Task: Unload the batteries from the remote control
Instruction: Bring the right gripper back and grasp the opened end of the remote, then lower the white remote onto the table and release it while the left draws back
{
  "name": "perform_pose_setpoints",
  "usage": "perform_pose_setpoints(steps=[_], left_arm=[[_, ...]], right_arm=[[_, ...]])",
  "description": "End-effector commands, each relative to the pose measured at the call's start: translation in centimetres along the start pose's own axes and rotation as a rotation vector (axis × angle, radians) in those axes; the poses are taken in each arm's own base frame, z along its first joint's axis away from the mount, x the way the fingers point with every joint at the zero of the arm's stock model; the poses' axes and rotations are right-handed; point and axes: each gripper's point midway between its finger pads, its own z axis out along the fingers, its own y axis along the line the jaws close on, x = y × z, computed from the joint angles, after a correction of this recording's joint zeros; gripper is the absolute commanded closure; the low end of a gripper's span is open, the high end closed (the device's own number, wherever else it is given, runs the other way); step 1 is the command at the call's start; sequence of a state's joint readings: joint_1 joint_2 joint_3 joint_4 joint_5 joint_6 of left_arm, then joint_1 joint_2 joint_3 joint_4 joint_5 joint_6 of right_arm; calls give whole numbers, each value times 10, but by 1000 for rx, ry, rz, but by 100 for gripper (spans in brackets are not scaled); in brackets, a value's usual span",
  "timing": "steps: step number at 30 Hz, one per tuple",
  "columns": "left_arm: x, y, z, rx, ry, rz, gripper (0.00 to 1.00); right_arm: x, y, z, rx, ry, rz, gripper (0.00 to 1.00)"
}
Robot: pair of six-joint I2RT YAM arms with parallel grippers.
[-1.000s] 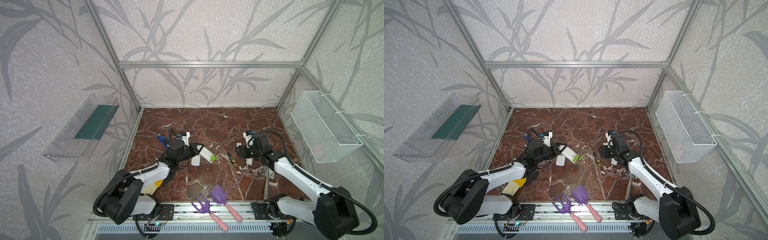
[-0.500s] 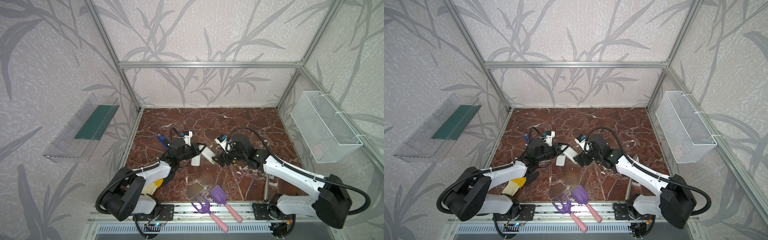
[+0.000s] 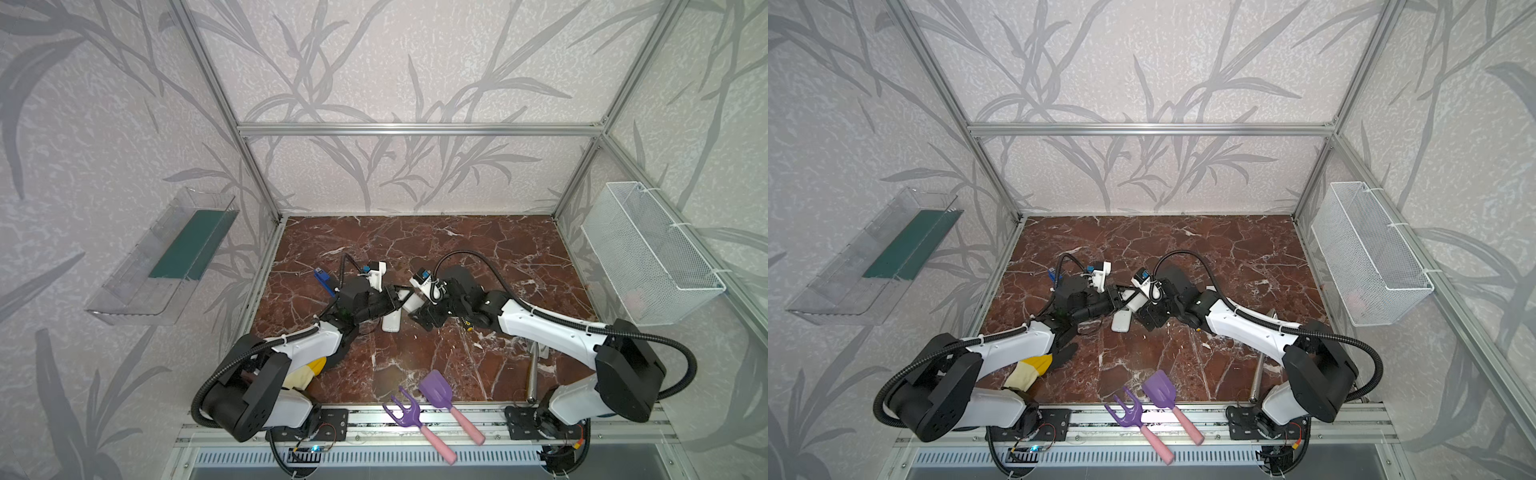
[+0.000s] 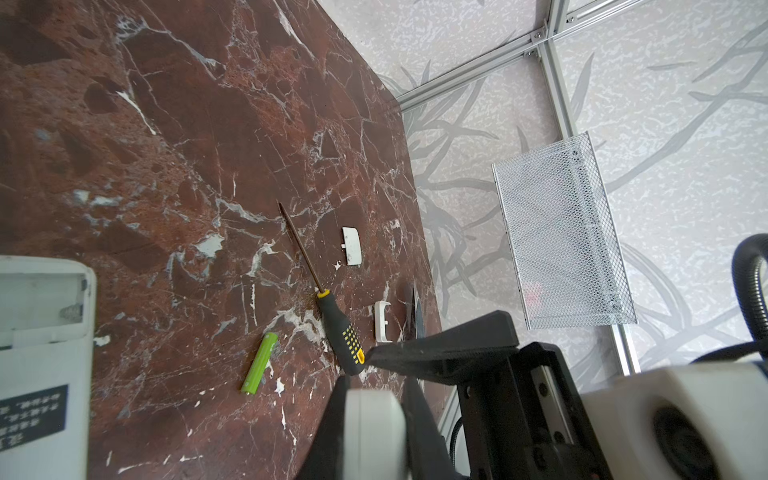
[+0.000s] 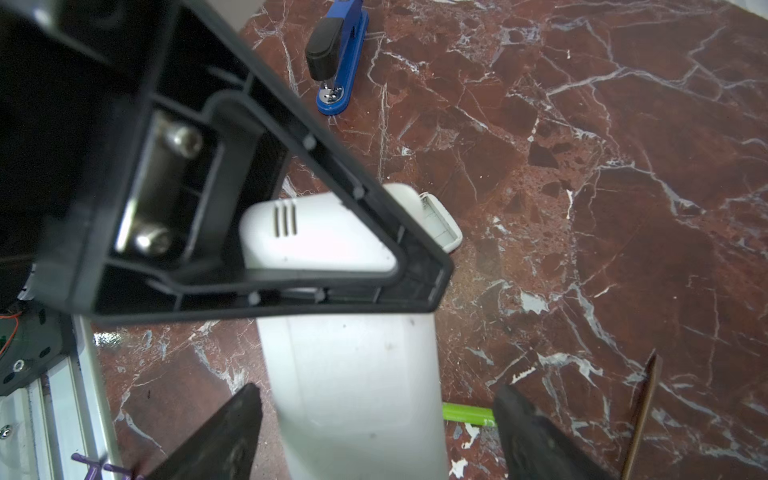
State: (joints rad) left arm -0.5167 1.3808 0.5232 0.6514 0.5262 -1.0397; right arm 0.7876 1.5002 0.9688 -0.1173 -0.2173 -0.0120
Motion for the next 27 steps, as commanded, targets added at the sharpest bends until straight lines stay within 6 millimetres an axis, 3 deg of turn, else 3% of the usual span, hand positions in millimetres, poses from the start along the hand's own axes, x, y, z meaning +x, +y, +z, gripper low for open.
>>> perform_pose_setpoints(steps=[1,6,11,13,16,18,22,27], left_arm=[[-8,-22,2,73,-11,32,100],[-9,-22,2,75,-13,29,100],[-10,-23,2,74,-14,27,97],[-11,-21,2,63,-17,23,82],[-12,-15,0,26,-26,16,46],[-14,-8,-3,-23,-32,15,30],[-23,6,-15,-141,-54,22,16],[-39,25,-42,-308,-97,46,14]], right_arm=[[-18,1,1,-2,-40,-26,20],[-19,4,3,-21,-29,-37,48],[-18,4,1,-18,-28,-55,63],[-16,3,0,-12,-22,-63,66],[-9,1,-2,5,8,-69,68],[-1,-4,-4,34,42,-65,68],[21,-12,-7,83,134,-52,68],[49,-4,-5,100,258,-83,68]])
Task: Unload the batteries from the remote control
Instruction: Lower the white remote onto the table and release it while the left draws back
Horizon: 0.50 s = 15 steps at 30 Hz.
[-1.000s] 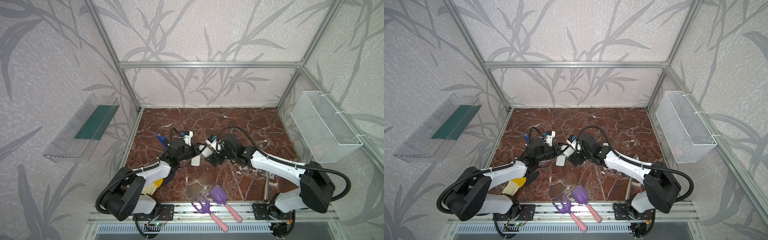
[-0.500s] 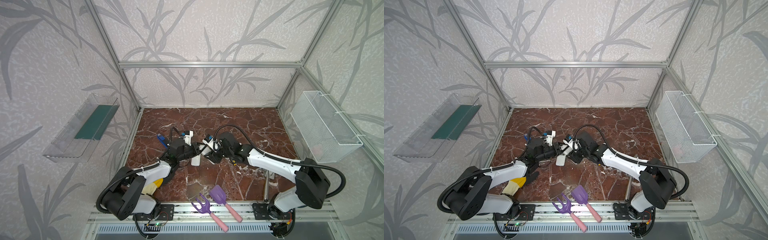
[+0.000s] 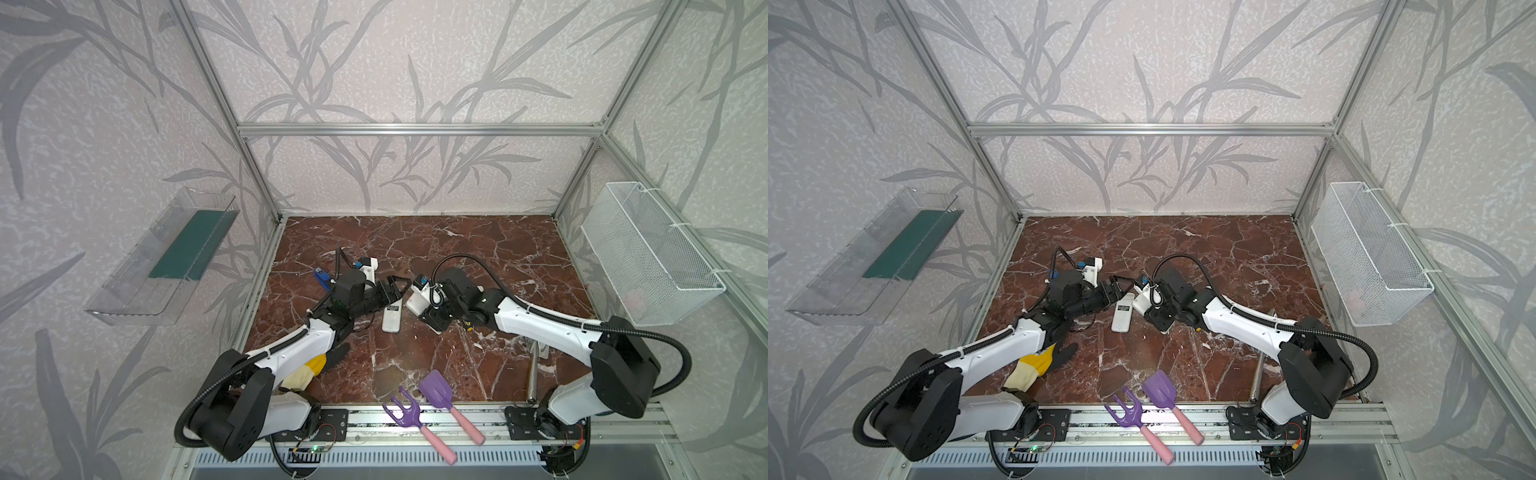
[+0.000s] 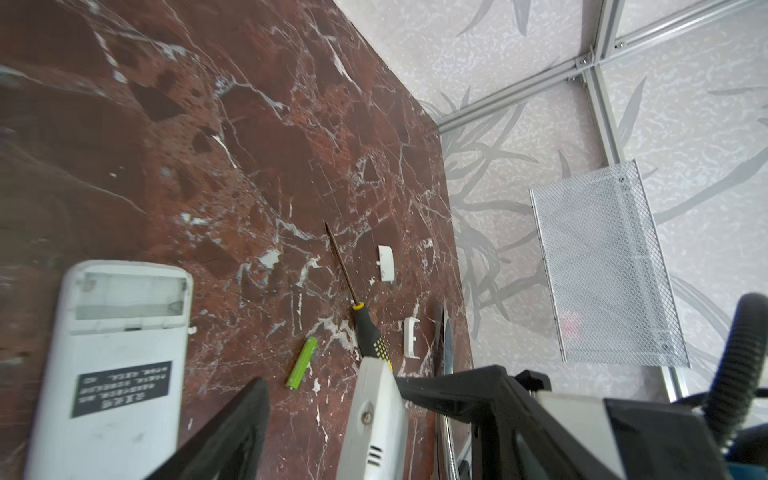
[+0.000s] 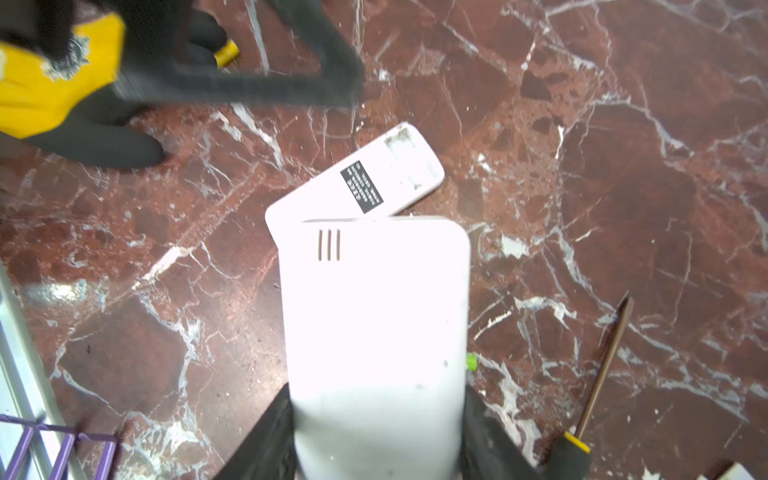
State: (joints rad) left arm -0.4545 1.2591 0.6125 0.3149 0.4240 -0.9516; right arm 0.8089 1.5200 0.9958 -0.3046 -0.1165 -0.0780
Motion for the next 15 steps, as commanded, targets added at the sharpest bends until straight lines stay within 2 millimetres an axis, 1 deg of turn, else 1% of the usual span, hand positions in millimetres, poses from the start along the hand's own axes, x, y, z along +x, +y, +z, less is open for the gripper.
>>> perform_pose_setpoints(steps=[1,3,6,11,12,13,15], left_arm=[[-12,20,-18,-145,-34,36,14],[-18,25,-27,-181,-51,38,14],[-23,28,-36,-192,-69,40,14],[-26,32,-44,-196,-92,29,14],[-26,33,-45,-196,-94,27,14],[-27,33,-46,-194,-97,26,14],[-27,35,-47,-193,-99,21,14]], right_arm=[[14,10,-1,22,97,-50,68],[24,18,4,14,162,-78,68],[35,22,13,1,239,-84,68],[41,31,24,-16,311,-126,67],[39,32,23,-18,310,-133,67],[45,33,31,-22,340,-136,67],[46,33,35,-22,356,-138,67]])
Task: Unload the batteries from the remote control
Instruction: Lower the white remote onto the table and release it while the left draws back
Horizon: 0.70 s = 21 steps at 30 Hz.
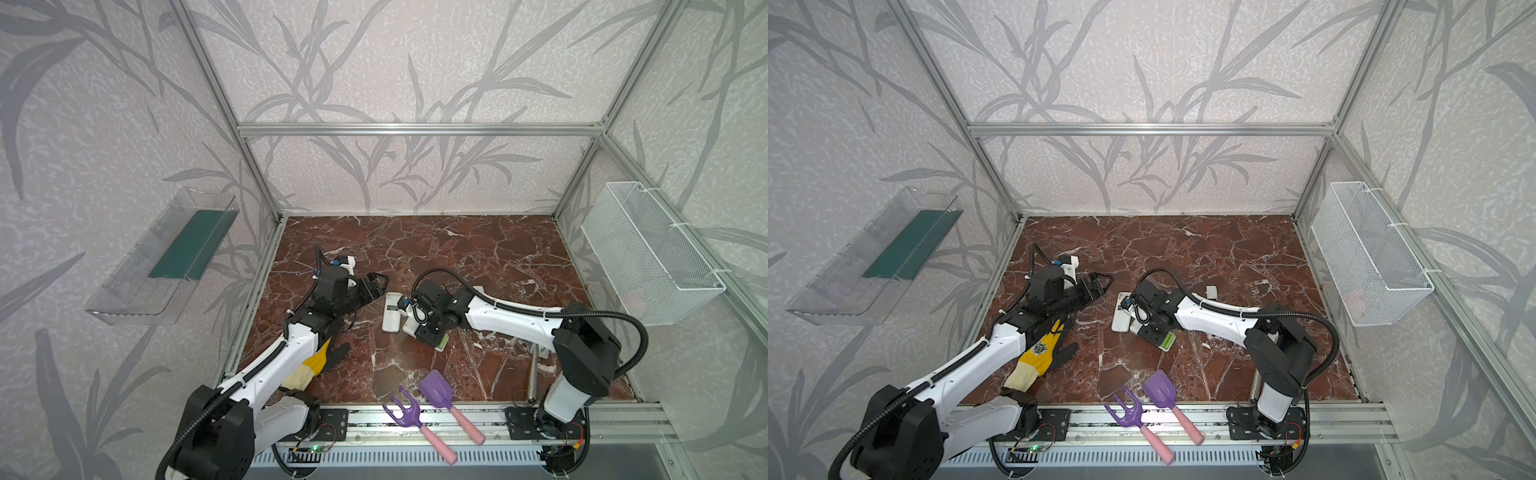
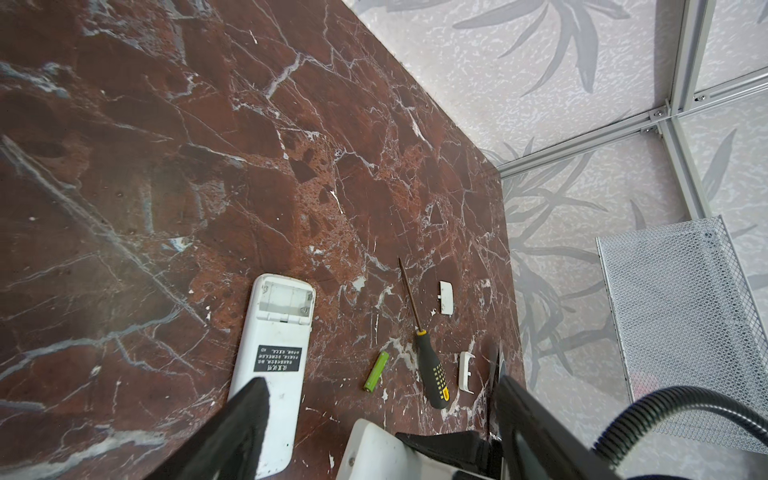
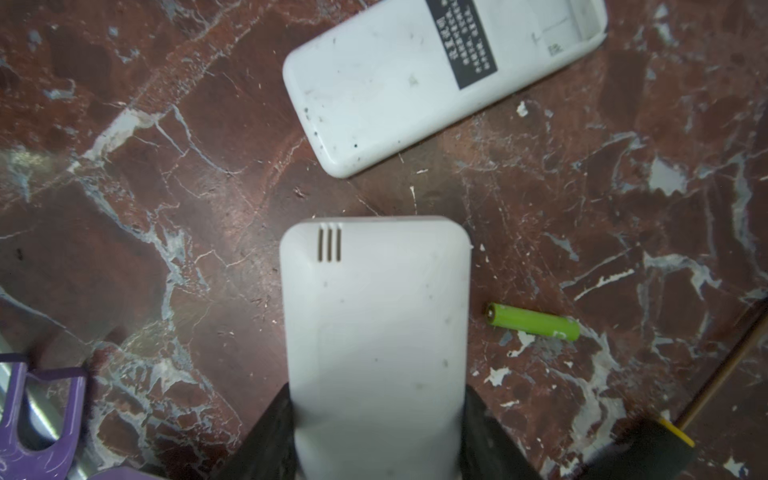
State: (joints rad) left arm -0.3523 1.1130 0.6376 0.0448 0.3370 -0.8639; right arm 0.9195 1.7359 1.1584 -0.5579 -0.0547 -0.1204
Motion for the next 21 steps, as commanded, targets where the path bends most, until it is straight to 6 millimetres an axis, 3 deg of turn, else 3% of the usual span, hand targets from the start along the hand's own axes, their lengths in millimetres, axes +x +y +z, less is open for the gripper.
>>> perform_pose_setpoints(steps=[1,8,14,21], left_arm=[[0,7,-5,-16,-11,5,14],[-1,10,-6,-10,-24,-10,15],[-2,13,-6,5,-32,-29,15],[-3,14,-7,9,-39,-33,15]], right_arm=[[2,2,3,1,49,-26,67],[-1,12,17,-26,85,-55,67],[3,7,29,0,133,-64,67],[-15,7,39,-8,87,-88,67]])
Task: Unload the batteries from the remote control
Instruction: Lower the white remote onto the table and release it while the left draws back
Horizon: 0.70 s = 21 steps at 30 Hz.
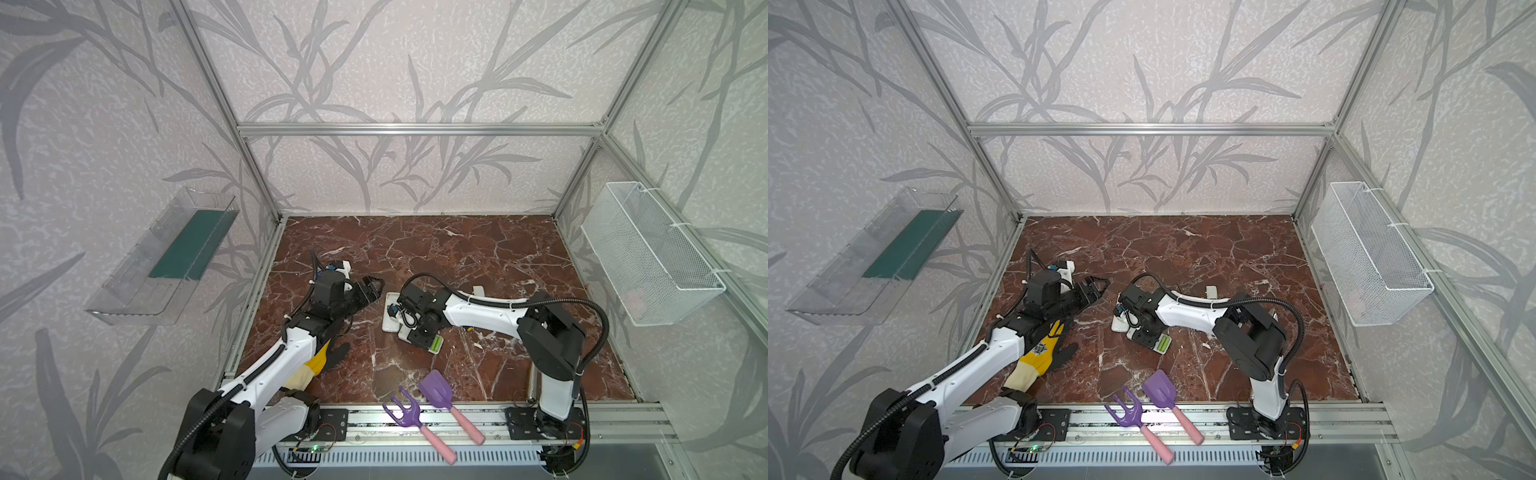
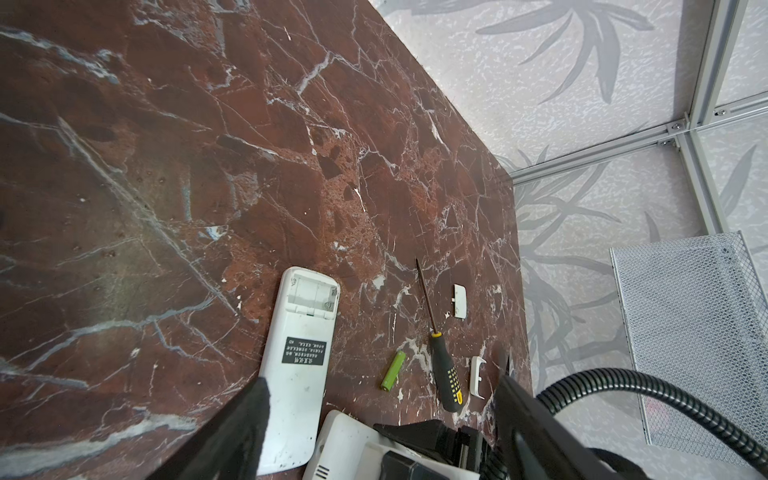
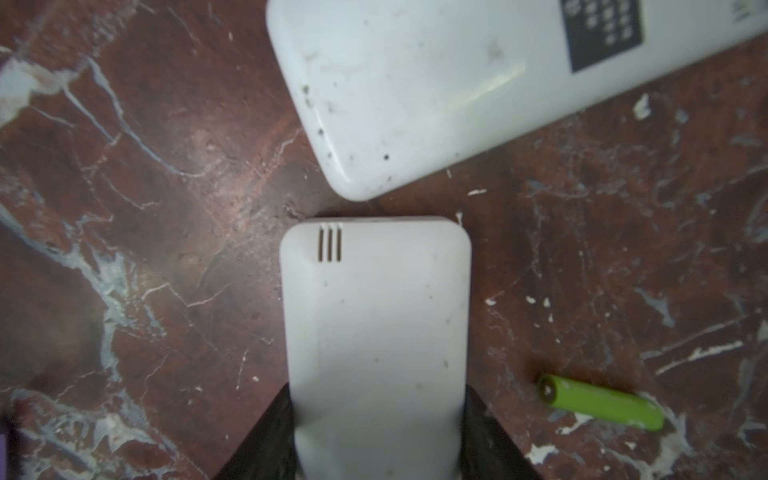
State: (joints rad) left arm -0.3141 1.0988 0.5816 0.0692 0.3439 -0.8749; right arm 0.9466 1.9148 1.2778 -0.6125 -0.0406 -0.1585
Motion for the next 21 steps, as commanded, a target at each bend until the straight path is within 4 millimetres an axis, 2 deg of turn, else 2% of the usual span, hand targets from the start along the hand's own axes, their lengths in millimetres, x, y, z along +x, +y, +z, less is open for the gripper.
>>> perform_pose_setpoints(steps=[1,6,12,21], left_arm=[[-5,-6,-5,37,-27,0,15],[-5,-4,-6,40,-29,-9,15],[-4,-2,-8,41,-32,-15,15],[-5,-1,-12,45,-37,-15,15]], right_arm=[[-17,1,1,-1,-37,-37,66],[-37,4,5,-29,-82,-90,65],[-53,-4,11,1,-93,-161,64],[-55,-18,23,1,-69,-262,58]])
